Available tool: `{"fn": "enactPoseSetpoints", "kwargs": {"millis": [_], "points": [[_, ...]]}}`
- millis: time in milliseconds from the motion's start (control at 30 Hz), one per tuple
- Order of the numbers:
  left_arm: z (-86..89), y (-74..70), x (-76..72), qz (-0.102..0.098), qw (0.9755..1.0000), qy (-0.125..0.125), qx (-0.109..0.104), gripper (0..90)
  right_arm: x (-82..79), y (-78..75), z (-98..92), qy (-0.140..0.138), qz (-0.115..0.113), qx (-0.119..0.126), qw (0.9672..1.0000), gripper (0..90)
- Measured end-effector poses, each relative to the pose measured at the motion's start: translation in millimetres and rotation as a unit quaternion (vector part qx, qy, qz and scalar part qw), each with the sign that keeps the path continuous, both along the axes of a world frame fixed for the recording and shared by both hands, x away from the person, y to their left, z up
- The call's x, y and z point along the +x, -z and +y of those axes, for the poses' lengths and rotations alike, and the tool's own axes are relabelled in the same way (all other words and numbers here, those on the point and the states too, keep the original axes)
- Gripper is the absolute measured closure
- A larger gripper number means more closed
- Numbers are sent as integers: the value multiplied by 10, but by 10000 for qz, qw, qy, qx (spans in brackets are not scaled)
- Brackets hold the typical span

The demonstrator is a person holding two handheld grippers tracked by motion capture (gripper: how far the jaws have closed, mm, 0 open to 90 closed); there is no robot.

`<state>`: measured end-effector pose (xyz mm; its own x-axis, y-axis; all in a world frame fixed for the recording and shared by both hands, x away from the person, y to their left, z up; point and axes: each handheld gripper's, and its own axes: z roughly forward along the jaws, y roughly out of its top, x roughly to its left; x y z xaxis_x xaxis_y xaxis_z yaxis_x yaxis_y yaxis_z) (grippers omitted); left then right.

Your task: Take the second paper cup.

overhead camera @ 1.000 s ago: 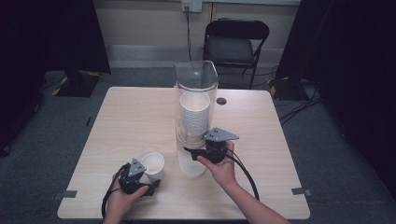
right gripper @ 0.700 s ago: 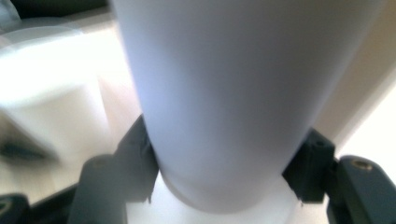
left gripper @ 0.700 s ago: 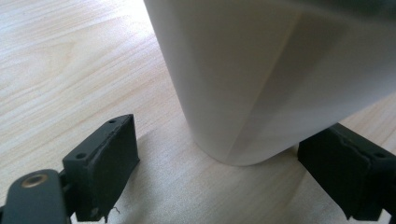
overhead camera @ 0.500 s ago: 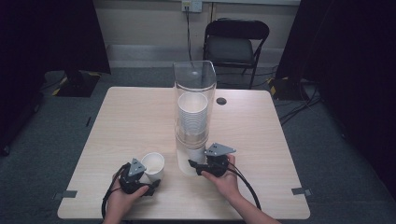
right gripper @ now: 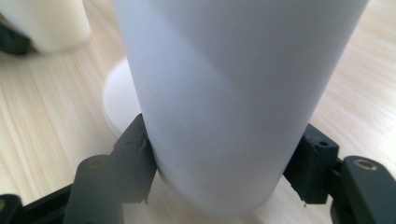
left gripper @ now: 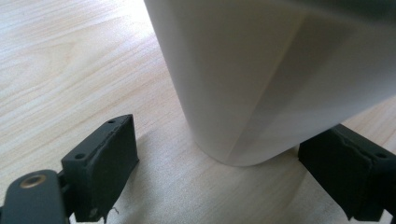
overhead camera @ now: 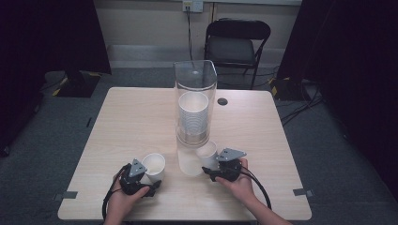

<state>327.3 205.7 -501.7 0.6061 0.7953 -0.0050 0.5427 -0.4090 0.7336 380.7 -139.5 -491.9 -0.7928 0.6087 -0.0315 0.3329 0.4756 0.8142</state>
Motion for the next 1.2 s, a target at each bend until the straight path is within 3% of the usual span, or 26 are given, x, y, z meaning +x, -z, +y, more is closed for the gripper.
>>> {"fn": "enactPoseSetpoints", "kwargs": {"millis": [300,600,1200], "points": [[1,0,1,-3,10000,3,5,114,19,61,-33,-33,126,-131,9998,343],[0,1,0,-4,10000,3,1,113,47,79,-62,-36,404,-290,9988,332],[0,0,0,-2,10000,0,0,113,52,82,-109,34,436,-315,9985,253]]}}
